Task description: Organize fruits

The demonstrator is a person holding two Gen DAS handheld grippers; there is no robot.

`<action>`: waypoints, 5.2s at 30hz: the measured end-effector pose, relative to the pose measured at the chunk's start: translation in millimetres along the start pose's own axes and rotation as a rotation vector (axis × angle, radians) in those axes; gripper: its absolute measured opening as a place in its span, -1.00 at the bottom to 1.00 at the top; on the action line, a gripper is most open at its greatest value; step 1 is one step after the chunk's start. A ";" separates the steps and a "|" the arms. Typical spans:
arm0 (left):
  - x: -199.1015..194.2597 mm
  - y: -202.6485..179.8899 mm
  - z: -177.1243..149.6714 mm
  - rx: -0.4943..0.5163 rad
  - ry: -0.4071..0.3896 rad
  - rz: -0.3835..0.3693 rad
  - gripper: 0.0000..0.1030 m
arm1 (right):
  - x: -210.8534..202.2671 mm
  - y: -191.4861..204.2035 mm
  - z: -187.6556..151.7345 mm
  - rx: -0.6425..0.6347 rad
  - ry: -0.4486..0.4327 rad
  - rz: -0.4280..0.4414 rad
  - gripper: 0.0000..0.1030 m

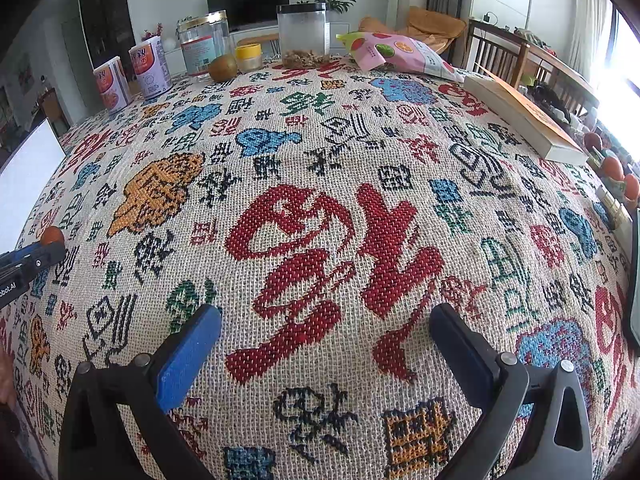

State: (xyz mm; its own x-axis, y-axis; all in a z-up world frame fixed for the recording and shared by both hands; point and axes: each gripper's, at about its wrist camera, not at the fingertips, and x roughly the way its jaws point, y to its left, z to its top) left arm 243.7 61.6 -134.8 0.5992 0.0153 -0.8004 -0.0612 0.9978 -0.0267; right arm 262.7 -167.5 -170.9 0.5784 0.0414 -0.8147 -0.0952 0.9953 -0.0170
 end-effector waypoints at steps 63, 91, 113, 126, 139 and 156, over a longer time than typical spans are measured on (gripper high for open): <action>6.4 7.4 -7.9 -0.047 0.013 0.062 0.99 | 142.8 109.1 256.0 0.045 -0.028 0.427 -0.09; 6.6 6.6 -7.6 -0.043 0.013 0.067 0.99 | -13.1 -34.1 11.4 0.450 0.017 0.564 0.13; 6.4 6.9 -7.7 -0.043 0.013 0.066 0.99 | -34.9 50.1 -35.9 -0.180 -0.055 -0.017 0.73; 6.6 7.0 -7.7 -0.044 0.013 0.066 0.99 | -24.8 28.3 -34.4 -0.058 0.003 0.044 1.00; 3.3 9.7 -5.9 -0.020 0.051 -0.019 0.96 | -27.4 22.9 -32.1 -0.034 -0.006 0.090 1.00; -151.3 50.2 -18.4 -0.217 -0.108 -0.337 -0.53 | -57.2 60.4 39.0 -0.077 0.089 0.308 -0.07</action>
State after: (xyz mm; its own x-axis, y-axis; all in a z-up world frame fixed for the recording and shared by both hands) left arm 135.3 108.1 -26.1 0.6941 -0.2919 -0.6580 -0.0071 0.9113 -0.4117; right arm 255.5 -106.3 -102.7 0.4400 0.3281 -0.8359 -0.3179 0.9275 0.1968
